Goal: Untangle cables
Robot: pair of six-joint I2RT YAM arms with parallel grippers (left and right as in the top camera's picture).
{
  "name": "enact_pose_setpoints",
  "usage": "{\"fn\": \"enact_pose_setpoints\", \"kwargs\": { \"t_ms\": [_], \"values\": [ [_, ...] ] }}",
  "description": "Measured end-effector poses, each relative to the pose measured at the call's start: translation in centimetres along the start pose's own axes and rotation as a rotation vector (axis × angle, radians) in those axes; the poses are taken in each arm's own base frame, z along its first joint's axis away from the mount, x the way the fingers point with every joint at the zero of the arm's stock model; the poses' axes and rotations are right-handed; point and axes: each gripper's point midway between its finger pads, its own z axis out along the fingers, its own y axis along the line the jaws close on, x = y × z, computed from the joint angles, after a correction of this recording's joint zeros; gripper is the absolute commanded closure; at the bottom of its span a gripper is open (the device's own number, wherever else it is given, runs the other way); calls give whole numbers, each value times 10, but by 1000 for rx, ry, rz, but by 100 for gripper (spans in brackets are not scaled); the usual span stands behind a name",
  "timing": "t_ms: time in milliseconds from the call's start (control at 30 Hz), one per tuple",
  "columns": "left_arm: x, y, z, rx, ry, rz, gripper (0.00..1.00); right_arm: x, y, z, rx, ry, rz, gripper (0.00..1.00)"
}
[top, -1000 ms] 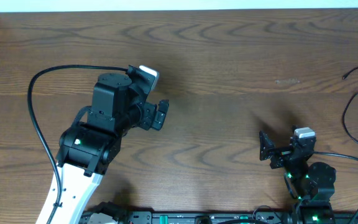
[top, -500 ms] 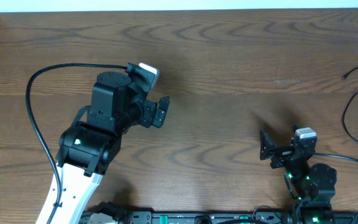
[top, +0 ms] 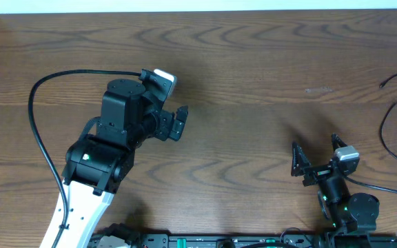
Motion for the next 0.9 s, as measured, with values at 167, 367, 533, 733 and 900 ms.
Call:
{"fn": "enact_pose_setpoints", "kwargs": {
  "t_ms": [167,367,533,733,900],
  "values": [
    [-5,-1,0,2,-23,12,0,0,0,0,0,0,0,1],
    [-11,-19,-7,39,-93,43,0,0,0,0,0,0,0,1],
    [0,-32,-6,52,-154,23,0,0,-1,0,3,0,0,1],
    [35,-16,-13,-39,-172,-132,0,0,-1,0,4,0,1,1],
    [62,-3,-39,-102,-182,-231,0,0,-1,0,5,0,0,1]
  ]
}}
